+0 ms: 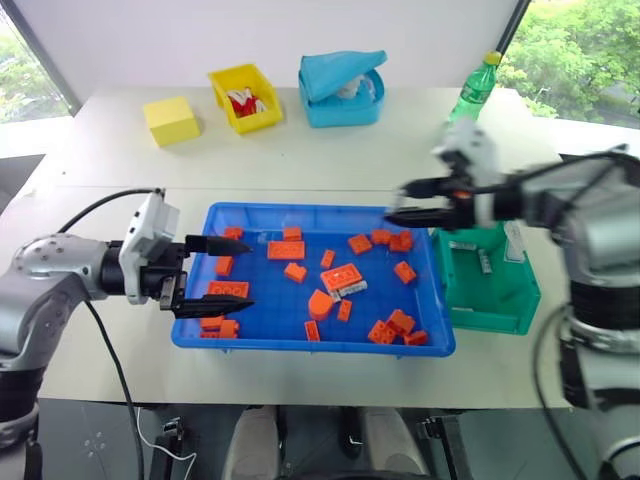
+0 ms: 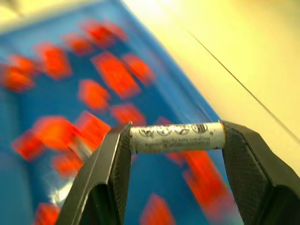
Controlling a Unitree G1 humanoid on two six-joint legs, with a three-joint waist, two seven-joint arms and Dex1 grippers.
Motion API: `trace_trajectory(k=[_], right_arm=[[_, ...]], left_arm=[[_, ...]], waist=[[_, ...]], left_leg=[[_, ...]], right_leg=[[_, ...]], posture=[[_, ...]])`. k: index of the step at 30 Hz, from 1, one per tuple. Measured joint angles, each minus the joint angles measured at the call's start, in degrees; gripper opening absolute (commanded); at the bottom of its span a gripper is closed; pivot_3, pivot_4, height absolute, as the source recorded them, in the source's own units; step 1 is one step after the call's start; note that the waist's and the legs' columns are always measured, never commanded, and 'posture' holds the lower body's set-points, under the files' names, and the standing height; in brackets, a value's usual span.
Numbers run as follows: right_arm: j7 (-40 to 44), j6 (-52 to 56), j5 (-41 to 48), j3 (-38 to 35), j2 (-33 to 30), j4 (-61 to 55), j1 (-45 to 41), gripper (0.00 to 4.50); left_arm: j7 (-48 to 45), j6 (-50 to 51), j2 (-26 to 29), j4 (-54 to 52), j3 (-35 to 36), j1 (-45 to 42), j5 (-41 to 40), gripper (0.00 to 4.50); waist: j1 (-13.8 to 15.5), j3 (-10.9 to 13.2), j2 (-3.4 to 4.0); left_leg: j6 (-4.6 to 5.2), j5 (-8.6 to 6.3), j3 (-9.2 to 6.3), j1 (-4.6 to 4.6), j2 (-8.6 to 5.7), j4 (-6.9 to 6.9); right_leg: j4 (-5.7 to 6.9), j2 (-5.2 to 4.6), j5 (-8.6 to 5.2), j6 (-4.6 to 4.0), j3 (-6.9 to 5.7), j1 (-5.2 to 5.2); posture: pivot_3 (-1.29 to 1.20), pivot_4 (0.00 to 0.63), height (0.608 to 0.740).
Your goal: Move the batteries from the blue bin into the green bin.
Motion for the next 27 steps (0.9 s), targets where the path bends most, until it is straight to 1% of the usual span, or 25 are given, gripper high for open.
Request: trace_trajectory(k=[3,6,8,9,11,13,15,19,22,24,27], right_arm=[[-1.4,0.4,1.3,-5.0,-4.1,-1.9,7.4,2.21],[-3.2,0.0,2.8,-7.9,-5.3,-3.8,14.7,2.21],[-3.6,-0.5,3.3,-8.0,-5.4,-4.0,16.1,3.3],[-4.1,-1.6,3.6,-8.1,-5.7,-4.1,17.1,3.5],[-5.0,-4.1,3.8,-7.8,-6.2,-3.9,17.8,4.47],[-5.4,-6.7,4.1,-6.8,-7.2,-3.7,17.5,4.47],[-4.8,-9.3,4.9,-4.5,-7.3,-2.9,14.5,4.47],[-1.4,-12.9,7.7,2.8,-6.9,-2.2,3.5,4.47],[2.1,-16.4,8.5,9.9,-3.8,-0.7,-2.9,4.47],[5.0,-20.2,8.0,15.6,-1.4,1.1,-4.7,4.47],[8.6,-27.1,4.7,24.3,3.1,7.2,-7.6,4.47]], left_arm=[[-1.4,-1.0,-0.4,1.8,-1.9,-1.7,1.1,4.5],[-2.6,-1.7,-0.7,3.4,-2.5,-3.2,2.1,4.5],[-2.9,-1.8,-0.8,3.7,-2.7,-3.4,2.2,4.5],[-3.1,-1.8,-1.0,3.9,-3.1,-3.9,2.3,4.5],[-3.4,-2.3,-1.4,4.3,-3.6,-4.4,2.5,4.5],[-3.4,-2.4,-1.6,4.5,-3.6,-4.6,2.7,4.5],[-3.4,-2.6,-1.8,4.4,-3.7,-4.6,2.9,4.5],[-2.8,-2.5,-1.9,4.1,-3.5,-4.5,3.2,4.5],[-2.0,-2.3,-1.8,3.0,-3.2,-4.0,3.1,4.5],[-1.7,-2.3,-1.8,2.5,-2.8,-3.4,3.1,4.5],[-0.8,-2.1,-1.7,1.9,-1.8,-2.3,3.1,4.5]], waist=[[-0.5,0.0,-0.01],[-0.6,0.0,-0.01],[-0.6,0.0,-0.01],[-0.5,0.0,-0.01],[-0.3,0.0,-0.01],[-0.3,0.0,-0.02],[-0.5,0.0,-0.01],[-0.7,0.0,0.0],[-0.5,0.0,-0.03],[-0.3,0.0,-0.03],[-0.2,0.0,-0.04]], left_leg=[[0.02,0.0,-0.01,0.08,0.02,-0.03],[0.02,0.0,-0.05,0.14,0.04,-0.04],[0.02,0.0,-0.02,0.15,0.03,-0.03],[0.02,0.0,-0.02,0.15,0.02,-0.01],[0.02,0.0,-0.01,0.15,0.0,0.02],[0.02,0.0,-0.01,0.14,0.0,0.03],[0.02,0.0,0.01,0.14,0.0,0.02],[0.02,0.0,-0.04,0.17,0.04,-0.04],[0.02,0.0,-0.05,0.15,0.04,-0.04],[0.02,0.0,-0.02,0.11,0.03,-0.03],[0.03,0.0,0.01,0.04,0.02,0.06]], right_leg=[[0.02,0.09,0.0,0.01,0.07,0.0],[0.06,0.12,0.0,0.01,0.08,0.02],[0.06,0.11,0.0,0.02,0.12,0.02],[0.05,0.1,0.0,0.02,0.12,0.05],[0.04,0.06,-0.01,0.02,0.13,0.08],[0.03,0.06,-0.01,0.01,0.13,0.09],[0.03,0.08,-0.01,0.02,0.17,0.06],[0.06,0.14,-0.01,0.01,0.16,0.03],[0.04,0.14,-0.01,0.01,0.15,0.05],[0.02,0.11,-0.01,0.02,0.15,0.04],[0.02,0.08,0.0,0.03,0.13,0.01]], posture=[[0.0,0.15,0.736],[0.0,0.15,0.736],[0.0,0.15,0.736],[0.0,0.15,0.736],[0.0,0.15,0.736],[0.0,0.15,0.736],[0.0,0.15,0.736],[0.0,0.15,0.736],[0.0,0.15,0.736],[0.0,0.15,0.736],[0.0,0.15,0.736]])
